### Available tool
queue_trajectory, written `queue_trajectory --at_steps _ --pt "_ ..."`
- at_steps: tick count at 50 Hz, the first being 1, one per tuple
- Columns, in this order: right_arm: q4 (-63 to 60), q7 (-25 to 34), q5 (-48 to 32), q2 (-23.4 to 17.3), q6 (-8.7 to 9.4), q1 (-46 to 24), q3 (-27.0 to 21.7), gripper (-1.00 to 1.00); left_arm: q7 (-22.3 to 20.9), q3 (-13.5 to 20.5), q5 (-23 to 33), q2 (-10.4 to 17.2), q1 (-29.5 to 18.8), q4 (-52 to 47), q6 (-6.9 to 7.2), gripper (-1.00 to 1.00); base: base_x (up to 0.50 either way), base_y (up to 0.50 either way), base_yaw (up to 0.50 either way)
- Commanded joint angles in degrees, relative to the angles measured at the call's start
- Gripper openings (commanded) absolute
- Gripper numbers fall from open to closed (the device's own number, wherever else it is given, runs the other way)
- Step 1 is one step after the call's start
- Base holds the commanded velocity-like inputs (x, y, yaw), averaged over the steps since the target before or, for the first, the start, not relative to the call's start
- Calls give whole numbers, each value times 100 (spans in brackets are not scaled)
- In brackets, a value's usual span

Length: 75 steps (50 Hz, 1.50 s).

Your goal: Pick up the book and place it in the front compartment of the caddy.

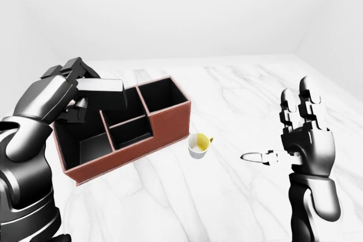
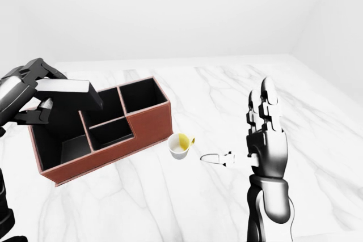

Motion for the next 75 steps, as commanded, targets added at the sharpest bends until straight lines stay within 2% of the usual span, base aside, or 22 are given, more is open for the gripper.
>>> queue_trajectory --at_steps 1,2,3,5,15,20,23,26,28,30,33,34,48,59,75 --pt "-360 -27 -41 48 0 77 42 100 244 -54 -180 -38 -129 259 0 -100 0 0 0" --pt "-389 -23 -41 51 0 85 30 100 343 -85 -183 -73 -104 339 0 -100 0 0 0" --pt "-399 -16 -38 55 0 87 20 100 178 -125 -126 40 -256 290 0 -100 0 0 0" --pt "-374 -10 -42 56 0 76 3 100 102 -166 -96 87 -359 295 0 -100 0 0 0" --pt "-273 7 -64 67 0 84 26 100 279 -306 -37 -51 -277 430 0 -100 0 0 0" --pt "-246 16 -62 61 0 81 12 100 252 -242 -71 -48 -343 464 0 -100 0 0 0" --pt "-300 16 -33 59 0 74 -10 100 607 -240 -112 -82 -304 775 0 -100 0 0 0" --pt "-352 43 -3 51 0 84 -67 100 711 -261 -153 -106 -234 875 0 -100 0 0 0" --pt "-374 67 18 48 0 91 -123 100 991 -244 -235 -263 -6 1001 0 -100 0 0 0" --pt "-395 74 32 50 0 87 -160 100 1019 -248 -256 -262 -24 1045 0 -100 0 0 0" --pt "-384 71 8 58 0 63 -144 100 800 -296 -193 -101 -271 983 0 -100 0 0 0" --pt "-386 63 -6 58 0 49 -121 100 1012 -281 -247 -203 -141 1094 0 -100 0 0 0" --pt "-315 54 -39 43 0 16 -60 100 1396 -342 -331 -263 -166 1292 0 -100 0 0 0" --pt "-147 90 -49 46 0 70 -75 100 1504 -408 -331 -298 -218 1258 0 -100 0 0 0" --pt "-98 109 -26 43 0 80 -148 100 1576 -614 -262 -348 -561 1283 0 -100 0 0 0"
